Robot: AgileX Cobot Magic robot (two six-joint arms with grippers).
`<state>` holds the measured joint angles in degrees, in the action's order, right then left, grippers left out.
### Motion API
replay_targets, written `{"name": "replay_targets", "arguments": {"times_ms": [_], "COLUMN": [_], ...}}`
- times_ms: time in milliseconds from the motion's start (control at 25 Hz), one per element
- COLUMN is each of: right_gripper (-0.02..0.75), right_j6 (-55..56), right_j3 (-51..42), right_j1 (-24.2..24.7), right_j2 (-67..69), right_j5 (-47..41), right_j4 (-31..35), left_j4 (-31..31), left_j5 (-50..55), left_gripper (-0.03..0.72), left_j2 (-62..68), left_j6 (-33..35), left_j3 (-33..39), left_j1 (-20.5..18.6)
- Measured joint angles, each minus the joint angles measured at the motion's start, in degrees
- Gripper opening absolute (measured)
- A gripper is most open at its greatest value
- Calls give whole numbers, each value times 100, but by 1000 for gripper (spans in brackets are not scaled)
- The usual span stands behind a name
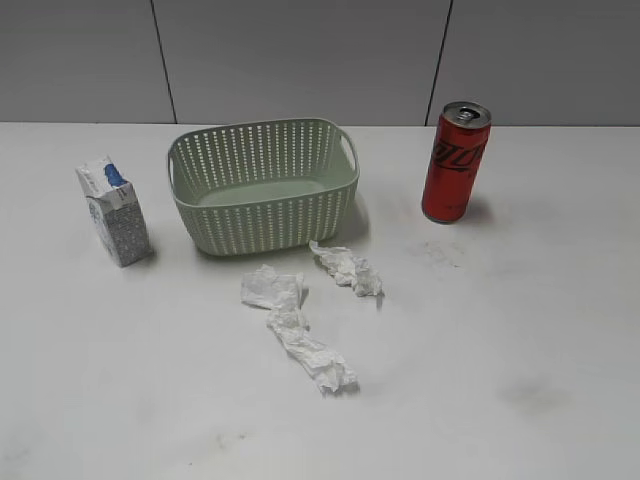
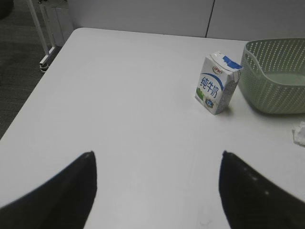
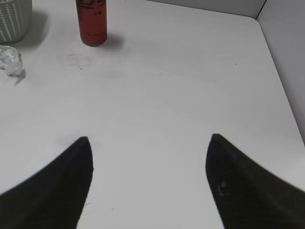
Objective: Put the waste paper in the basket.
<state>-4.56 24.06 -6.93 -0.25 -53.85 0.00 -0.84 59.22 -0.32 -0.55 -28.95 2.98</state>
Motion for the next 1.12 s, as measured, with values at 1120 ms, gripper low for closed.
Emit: {"name": "replay_targets", "arguments": {"times_ms": [1120], "right_gripper": [561], "right_j6": [-875], "right_j3": [541], "right_j1": [0], "right_j2": [2913], "right_j5": [1691], "right_j4": [932], "left_j4": [0], "left_j5": [0], "left_gripper": [591], "left_j2": [0], "left_j6": [-3], "left_j3": [0], "left_j1": [0]}}
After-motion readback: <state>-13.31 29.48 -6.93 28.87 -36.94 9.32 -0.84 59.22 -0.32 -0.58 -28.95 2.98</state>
